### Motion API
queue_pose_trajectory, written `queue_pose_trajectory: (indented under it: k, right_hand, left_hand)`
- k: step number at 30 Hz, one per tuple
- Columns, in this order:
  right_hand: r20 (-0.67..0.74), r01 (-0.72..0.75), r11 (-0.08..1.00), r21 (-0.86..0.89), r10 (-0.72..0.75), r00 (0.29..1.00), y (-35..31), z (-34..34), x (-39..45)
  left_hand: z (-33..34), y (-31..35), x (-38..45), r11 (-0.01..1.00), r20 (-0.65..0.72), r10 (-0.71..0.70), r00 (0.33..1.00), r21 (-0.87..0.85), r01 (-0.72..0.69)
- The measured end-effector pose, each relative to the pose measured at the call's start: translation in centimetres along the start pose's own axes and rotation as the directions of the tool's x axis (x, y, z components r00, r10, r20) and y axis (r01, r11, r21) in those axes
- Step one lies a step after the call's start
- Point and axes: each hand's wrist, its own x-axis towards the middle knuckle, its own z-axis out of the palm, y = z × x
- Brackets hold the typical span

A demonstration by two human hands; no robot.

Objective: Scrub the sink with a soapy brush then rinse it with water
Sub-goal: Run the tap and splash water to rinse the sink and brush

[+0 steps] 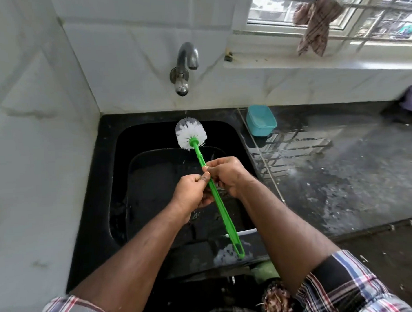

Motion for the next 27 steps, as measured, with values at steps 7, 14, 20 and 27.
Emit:
queue_pose_trajectory:
  k: [7, 14, 20, 27]
  right_hand:
    - [-0.067, -0.021, 0.998, 0.052, 0.025, 0.997, 2.2, -8.8, 0.2]
    - [-0.155, -0.026, 1.0, -0.014, 0.024, 0.988, 4.7, -17.8, 0.4]
    - [-0.224, -0.067, 0.988, -0.141, 0.034, 0.974, 6.9, -22.4, 2.2]
    - [-0.213, -0.085, 0.971, -0.225, 0.036, 0.976, 9.3, -23.9, 4.5]
  left_hand:
    - [7.9, 0.1, 0.7, 1.0, 0.113, 0.009, 0.994, -0.024, -0.007]
    - [17.2, -0.8, 2.0, 0.999, 0.185, -0.019, 0.983, 0.042, 0.012]
    - [22.4, -2.1, 3.7, 0.992, 0.148, -0.03, 0.988, 0.122, 0.012]
    - [24.4, -3.0, 5.1, 0.966, 0.04, -0.056, 0.998, 0.254, 0.044]
